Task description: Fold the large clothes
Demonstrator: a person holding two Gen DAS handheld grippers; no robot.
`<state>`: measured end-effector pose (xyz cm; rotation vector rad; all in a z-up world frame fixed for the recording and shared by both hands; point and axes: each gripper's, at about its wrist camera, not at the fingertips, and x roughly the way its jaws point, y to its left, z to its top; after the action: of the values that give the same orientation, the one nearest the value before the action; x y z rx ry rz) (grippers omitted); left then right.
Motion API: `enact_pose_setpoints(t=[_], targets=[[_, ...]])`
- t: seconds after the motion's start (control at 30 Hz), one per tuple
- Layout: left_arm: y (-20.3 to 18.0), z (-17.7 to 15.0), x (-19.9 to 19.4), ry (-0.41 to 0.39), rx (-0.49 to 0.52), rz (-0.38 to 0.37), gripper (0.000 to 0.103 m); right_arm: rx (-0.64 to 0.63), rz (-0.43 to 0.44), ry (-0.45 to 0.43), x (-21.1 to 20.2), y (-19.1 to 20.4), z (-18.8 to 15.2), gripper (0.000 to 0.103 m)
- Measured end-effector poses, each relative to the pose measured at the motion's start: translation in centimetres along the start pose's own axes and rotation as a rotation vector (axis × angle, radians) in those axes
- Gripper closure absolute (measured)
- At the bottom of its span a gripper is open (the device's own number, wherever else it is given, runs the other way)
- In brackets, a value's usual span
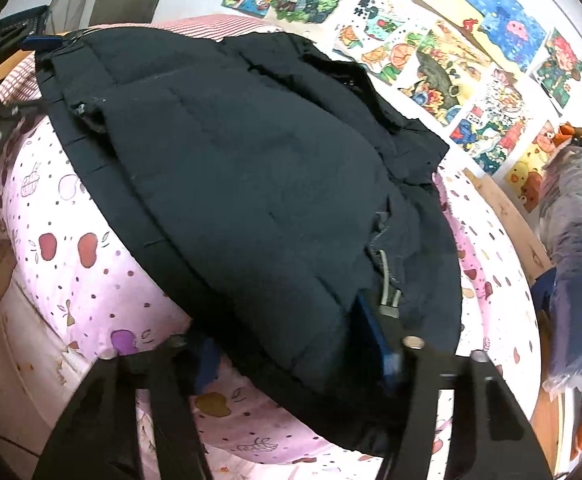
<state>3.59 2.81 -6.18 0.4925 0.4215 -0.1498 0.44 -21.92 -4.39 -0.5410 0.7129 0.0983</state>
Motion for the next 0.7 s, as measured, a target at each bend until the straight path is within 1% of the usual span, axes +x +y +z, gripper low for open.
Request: enact_pose_setpoints(t=[0.03, 0.07, 0.1, 0.13, 0.2, 0.23, 0.27, 0.3, 0.4, 0.47, 0.53, 0.7], targets=[[0.4, 0.3, 0.0, -0.004, -0.008, 0.008, 0.03, 0.007, 0.001, -0.007, -0.1, -0.1, 0.1, 0.063], [0.8, 0.5, 0.1, -0.005, -0.009, 0.007, 0.035, 0.019, 0.008, -0.018, -0.3, -0.5, 0.2, 0.068], [1.1, 0.9, 0.1, -0.006, -0.01, 0.003, 0.04, 0.033, 0.017, -0.037, -0.6, -0.9, 0.5, 0.074], [1.4, 1.3, 0.1, -0.01, -0.009, -0.011, 0.044, 0.039, 0.019, -0.055, -0.9, -1.1, 0.8, 0.077], [1.6, 2.1, 0.0, -0.018, 0.009, -0.047, 0.068, 0.036, 0.019, -0.102, -1.7, -1.8, 1.6, 0.084], [1.5, 2.7, 0.0, -0.017, 0.028, -0.051, 0.071, 0.037, 0.019, -0.124, -2.0, -2.3, 2.1, 0.085], [1.5, 3.1, 0.0, -0.018, 0.037, -0.051, 0.076, 0.041, 0.02, -0.137, -2.2, -2.6, 2.5, 0.087], [1.6, 3.7, -0.2, -0.021, 0.042, -0.063, 0.085, 0.05, 0.024, -0.155, -2.6, -3.1, 3.1, 0.09], [2.6, 5.6, -0.9, -0.033, 0.009, -0.076, 0.093, 0.08, 0.036, -0.198, -3.6, -4.6, 4.5, 0.093], [3.5, 7.0, -1.7, -0.054, -0.012, -0.075, 0.094, 0.103, 0.038, -0.224, -4.3, -5.5, 5.2, 0.094], [4.5, 8.8, -2.9, -0.092, -0.03, -0.072, 0.095, 0.116, 0.032, -0.256, -5.4, -6.6, 6.0, 0.095], [5.8, 12.1, -6.9, -0.187, -0.021, -0.054, 0.096, 0.115, -0.004, -0.327, -9.1, -8.5, 7.4, 0.096]])
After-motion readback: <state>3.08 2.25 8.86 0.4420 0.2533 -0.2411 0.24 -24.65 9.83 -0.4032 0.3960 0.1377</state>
